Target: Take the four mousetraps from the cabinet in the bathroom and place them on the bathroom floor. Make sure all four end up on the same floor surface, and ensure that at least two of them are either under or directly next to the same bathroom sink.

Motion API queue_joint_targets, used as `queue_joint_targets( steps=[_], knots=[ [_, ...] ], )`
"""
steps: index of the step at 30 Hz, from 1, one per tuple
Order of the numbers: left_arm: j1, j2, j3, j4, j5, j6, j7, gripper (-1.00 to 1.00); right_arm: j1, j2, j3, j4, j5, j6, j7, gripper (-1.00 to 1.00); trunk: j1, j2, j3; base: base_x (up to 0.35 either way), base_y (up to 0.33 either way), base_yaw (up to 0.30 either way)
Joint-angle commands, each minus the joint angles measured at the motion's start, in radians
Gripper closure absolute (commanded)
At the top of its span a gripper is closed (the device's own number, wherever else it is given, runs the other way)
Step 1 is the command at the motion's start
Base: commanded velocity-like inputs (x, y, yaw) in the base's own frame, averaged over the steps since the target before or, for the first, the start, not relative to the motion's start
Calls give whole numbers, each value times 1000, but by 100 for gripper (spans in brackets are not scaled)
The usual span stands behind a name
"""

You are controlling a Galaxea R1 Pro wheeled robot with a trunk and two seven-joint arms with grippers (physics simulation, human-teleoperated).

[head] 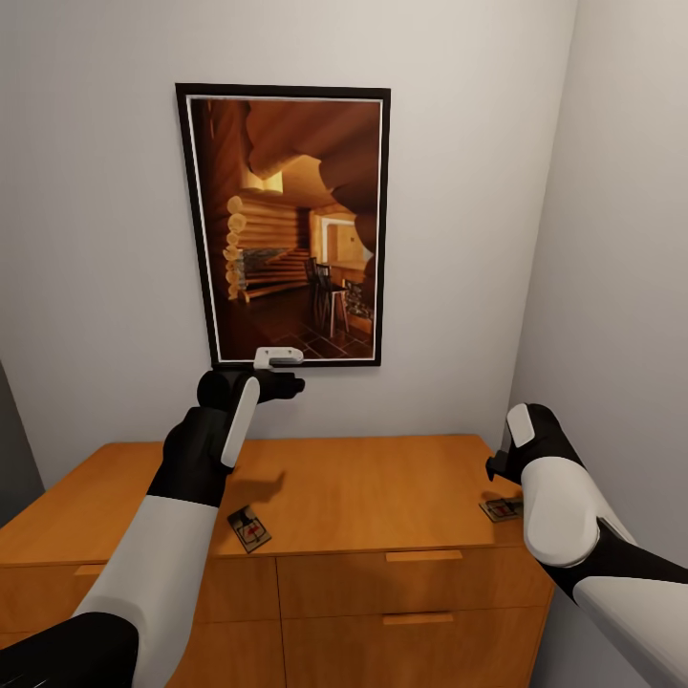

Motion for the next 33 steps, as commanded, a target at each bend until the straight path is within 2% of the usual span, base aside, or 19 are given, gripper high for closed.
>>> queue_joint_targets(
  steps=[1, 12, 28, 33],
  knots=[
    [-1, 0, -1, -1, 11, 4, 10, -100, -2, 1, -7, -2, 9, 5, 3, -100, 0, -1, -1, 0, 0, 0],
    [-1, 0, -1, 0, 17, 5, 10, -100, -2, 1, -6, -2, 9, 5, 1, -100, 0, -1, -1, 0, 0, 0],
    [-1, -1, -1, 0, 17, 3, 10, -100, -2, 1, -6, -1, 8, 5, 1, -100, 61, -113, -52, 0, 0, 0],
    [-1, -2, -1, 0, 17, 3, 10, -100, -2, 2, -6, -1, 8, 5, 1, -100, 61, -113, -52, 0, 0, 0]
  ],
)
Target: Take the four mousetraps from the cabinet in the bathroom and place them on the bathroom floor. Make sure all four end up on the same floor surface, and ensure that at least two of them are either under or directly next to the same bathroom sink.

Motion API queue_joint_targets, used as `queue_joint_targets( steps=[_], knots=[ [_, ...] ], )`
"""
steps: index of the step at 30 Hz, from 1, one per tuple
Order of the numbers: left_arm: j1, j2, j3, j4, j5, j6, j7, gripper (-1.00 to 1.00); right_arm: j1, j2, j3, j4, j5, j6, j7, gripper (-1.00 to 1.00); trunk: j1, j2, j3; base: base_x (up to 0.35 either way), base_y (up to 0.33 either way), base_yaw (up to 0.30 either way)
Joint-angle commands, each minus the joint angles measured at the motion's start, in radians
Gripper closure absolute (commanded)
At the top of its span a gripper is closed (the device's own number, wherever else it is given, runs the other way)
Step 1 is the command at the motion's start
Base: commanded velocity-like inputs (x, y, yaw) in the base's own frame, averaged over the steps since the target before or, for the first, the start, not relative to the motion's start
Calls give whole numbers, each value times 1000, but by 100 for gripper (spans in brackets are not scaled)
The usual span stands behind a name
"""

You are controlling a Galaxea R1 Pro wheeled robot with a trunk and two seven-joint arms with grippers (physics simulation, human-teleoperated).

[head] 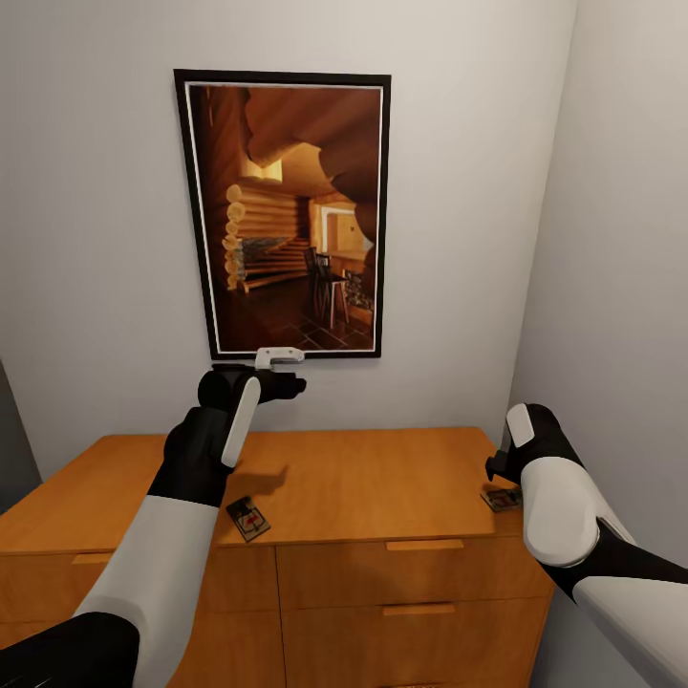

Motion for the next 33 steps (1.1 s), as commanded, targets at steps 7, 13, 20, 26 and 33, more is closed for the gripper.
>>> queue_joint_targets(
  steps=[7, 13, 20, 26, 33],
  knots=[
    [-1, -1, -1, -1, 10, 4, 10, -100, -2, 1, -7, -2, 8, 5, 4, -100, 0, -1, -1, 0, 0, 0],
    [-1, 0, -1, -1, 11, 4, 10, -100, -2, 1, -7, -2, 9, 5, 6, -100, 0, -1, -1, 0, 0, 0],
    [-1, 0, -1, -1, 10, 4, 11, -100, -2, 0, -7, -3, 12, 5, 8, -100, 0, -1, -1, 0, 0, 0],
    [-1, -1, -1, -1, 11, 4, 10, -100, -2, 0, -7, -3, 12, 5, 11, -100, 0, -1, -1, 0, 0, 0],
    [-1, -1, -1, -1, 10, 4, 11, -100, -2, 0, -7, -3, 12, 5, 12, -100, 0, -1, -1, 0, 0, 0]
  ],
)
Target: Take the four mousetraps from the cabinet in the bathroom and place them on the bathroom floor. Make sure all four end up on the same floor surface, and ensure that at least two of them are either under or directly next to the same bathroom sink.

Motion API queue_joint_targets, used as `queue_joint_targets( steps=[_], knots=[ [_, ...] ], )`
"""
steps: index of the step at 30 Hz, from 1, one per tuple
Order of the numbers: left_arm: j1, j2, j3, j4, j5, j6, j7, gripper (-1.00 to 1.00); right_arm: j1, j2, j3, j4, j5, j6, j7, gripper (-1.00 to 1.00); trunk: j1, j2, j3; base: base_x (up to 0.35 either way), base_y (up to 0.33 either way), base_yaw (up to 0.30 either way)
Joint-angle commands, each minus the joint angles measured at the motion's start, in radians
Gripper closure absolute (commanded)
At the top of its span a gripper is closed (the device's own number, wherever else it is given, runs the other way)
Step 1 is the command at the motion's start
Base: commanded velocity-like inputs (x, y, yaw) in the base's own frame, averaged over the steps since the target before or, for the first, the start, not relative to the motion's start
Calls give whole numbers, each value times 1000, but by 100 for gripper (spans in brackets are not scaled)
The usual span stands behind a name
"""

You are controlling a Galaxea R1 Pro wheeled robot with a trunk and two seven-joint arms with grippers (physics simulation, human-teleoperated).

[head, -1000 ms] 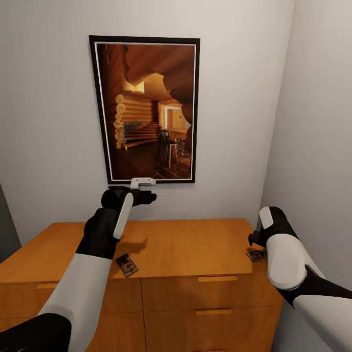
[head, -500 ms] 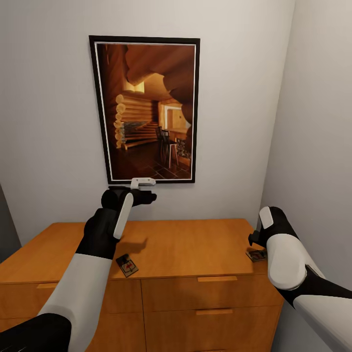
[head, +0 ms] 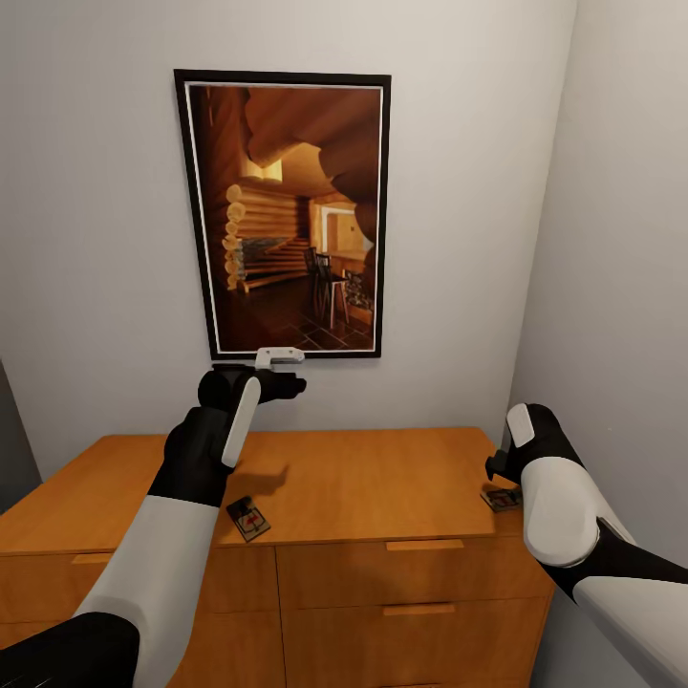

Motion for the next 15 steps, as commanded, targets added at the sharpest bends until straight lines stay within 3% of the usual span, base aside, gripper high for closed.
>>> queue_joint_targets(
  steps=[1, 15],
  knots=[
    [-1, 0, -1, -1, 10, 4, 10, -100, -2, 1, -7, -2, 9, 5, 3, -100, 0, -1, -1, 0, 0, 0],
    [-1, 0, -1, -1, 10, 4, 10, -100, -2, 1, -7, -2, 8, 5, 3, -100, 0, -1, -1, 0, 0, 0]
  ],
)
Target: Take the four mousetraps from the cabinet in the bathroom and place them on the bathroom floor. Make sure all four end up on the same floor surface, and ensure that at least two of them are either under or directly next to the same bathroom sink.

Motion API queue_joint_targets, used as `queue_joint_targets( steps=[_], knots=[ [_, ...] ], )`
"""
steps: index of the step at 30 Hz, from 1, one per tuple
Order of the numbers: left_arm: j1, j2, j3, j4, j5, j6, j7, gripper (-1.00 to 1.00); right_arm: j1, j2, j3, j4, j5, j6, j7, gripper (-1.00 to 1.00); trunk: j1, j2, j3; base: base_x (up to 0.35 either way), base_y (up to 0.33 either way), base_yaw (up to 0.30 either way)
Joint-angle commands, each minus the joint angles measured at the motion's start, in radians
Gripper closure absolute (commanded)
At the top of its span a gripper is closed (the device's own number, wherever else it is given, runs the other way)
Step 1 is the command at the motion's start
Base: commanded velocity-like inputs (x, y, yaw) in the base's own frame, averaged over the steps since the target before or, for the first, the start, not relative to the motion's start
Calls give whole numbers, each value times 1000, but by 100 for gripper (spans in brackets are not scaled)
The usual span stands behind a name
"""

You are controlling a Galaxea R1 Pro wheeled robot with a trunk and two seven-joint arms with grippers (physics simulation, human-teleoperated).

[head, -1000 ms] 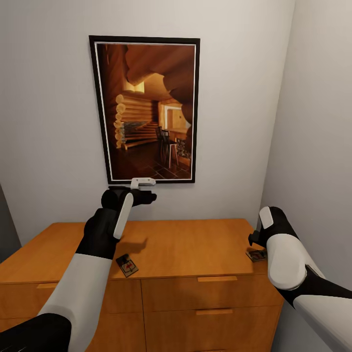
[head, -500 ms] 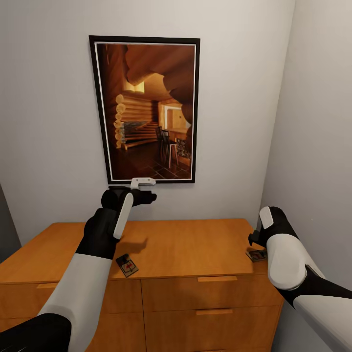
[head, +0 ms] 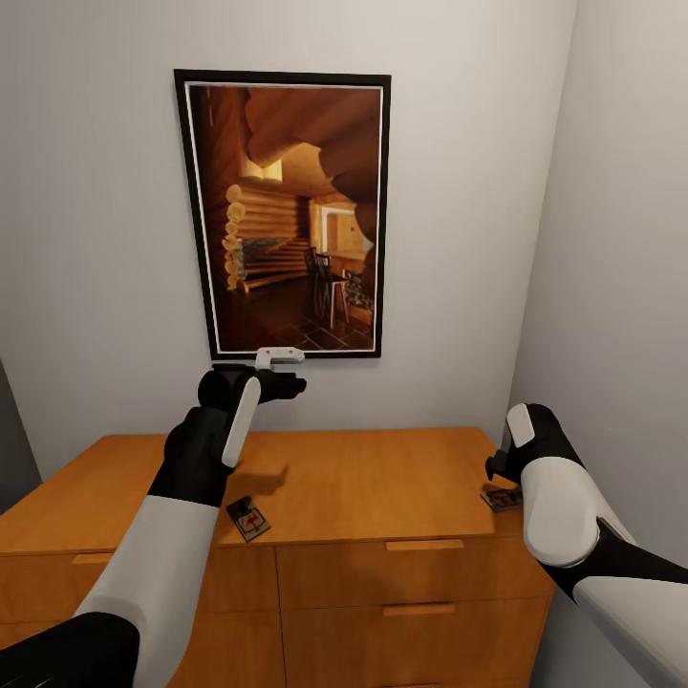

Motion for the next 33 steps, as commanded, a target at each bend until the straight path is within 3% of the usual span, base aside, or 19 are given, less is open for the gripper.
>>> queue_joint_targets(
  steps=[1, 20, 33],
  knots=[
    [-1, 0, -1, -1, 10, 4, 10, -100, -2, 1, -7, -2, 9, 5, 3, -100, 0, -1, -1, 0, 0, 0],
    [-1, 1, -1, -2, 10, 4, 10, -100, -2, 1, -40, 0, 6, 5, 2, -100, 0, -1, -1, 0, 0, 0],
    [-1, 0, -1, -2, 11, 4, 10, -100, -2, 2, -43, 0, 6, 5, 2, -100, 0, -1, -1, 0, 0, 0]
  ],
)
